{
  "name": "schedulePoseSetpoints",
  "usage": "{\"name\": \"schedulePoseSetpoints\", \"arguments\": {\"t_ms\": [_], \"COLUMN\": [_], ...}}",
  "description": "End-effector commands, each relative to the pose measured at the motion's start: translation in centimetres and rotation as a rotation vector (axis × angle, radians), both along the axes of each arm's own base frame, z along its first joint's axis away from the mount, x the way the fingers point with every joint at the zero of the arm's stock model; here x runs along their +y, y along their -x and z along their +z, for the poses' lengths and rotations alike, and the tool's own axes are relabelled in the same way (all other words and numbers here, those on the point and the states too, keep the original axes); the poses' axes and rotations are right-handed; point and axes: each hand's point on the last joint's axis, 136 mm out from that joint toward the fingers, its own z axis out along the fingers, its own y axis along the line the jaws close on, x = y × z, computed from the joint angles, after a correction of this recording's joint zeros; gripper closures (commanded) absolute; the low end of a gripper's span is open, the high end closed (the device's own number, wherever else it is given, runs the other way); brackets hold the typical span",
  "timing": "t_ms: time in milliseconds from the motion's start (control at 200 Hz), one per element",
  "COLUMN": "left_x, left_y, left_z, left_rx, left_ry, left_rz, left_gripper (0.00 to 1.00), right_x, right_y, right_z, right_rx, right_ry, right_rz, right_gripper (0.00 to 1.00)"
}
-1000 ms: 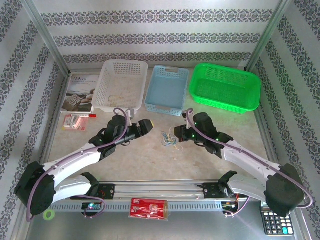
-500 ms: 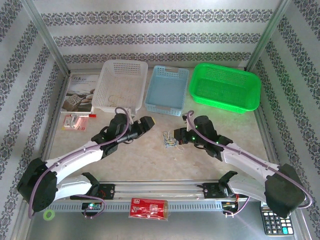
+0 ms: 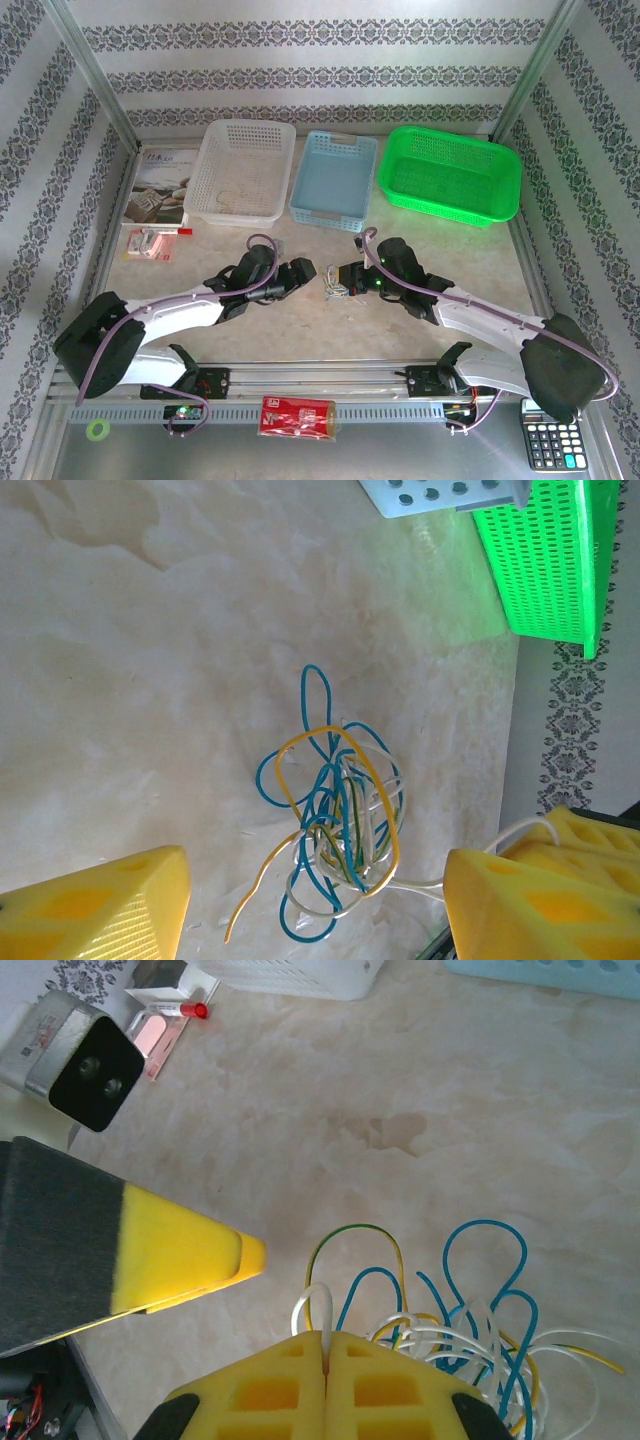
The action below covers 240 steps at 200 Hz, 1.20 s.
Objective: Untangle the cables
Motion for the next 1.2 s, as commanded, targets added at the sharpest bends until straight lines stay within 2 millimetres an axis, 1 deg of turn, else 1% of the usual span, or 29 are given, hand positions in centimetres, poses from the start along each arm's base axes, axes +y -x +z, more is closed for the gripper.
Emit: {"name": "schedulePoseSetpoints", "arguments": {"t_ms": [0, 160, 270, 450, 595, 764, 989, 1194], "left_x": [-1.0, -1.7, -2.2, -3.0, -3.5, -3.8, -3.8, -4.1], "left_y": [-0.7, -1.4, -1.9, -2.7, -3.1, -2.8, -2.1, -1.8], "left_z": [1.0, 1.0, 1.1, 1.1, 0.9, 0.4, -0.3, -0.7], "left_rx": [-0.043, -0.048, -0.057, -0.062, -0.062, -0.047, -0.035, -0.028], "left_ry": [0.044, 0.05, 0.052, 0.051, 0.05, 0.046, 0.038, 0.036], "left_rz": [0.012, 0.009, 0.01, 0.009, 0.002, -0.008, -0.007, -0.017], "left_gripper": [0.33, 0.35, 0.4, 0.44, 0.49, 0.51, 0.53, 0.59], "right_x": [0.1, -0.1, -0.1, -0.1, -0.2, -0.2, -0.2, -0.2], "right_y": [0.0, 0.2, 0.2, 0.2, 0.2, 0.2, 0.2, 0.1], "right_z": [0.1, -0.3, -0.3, -0.4, -0.5, -0.5, -0.6, -0.6], "right_rx": [-0.016, -0.011, -0.011, -0.01, -0.01, -0.01, -0.012, -0.011], "right_ry": [-0.016, -0.011, -0.012, -0.012, -0.011, -0.011, -0.009, -0.01], "right_rz": [-0.013, -0.016, -0.017, -0.018, -0.018, -0.021, -0.02, -0.019], "right_gripper": [1.0, 1.0, 1.0, 1.0, 1.0, 1.0, 1.0, 1.0]}}
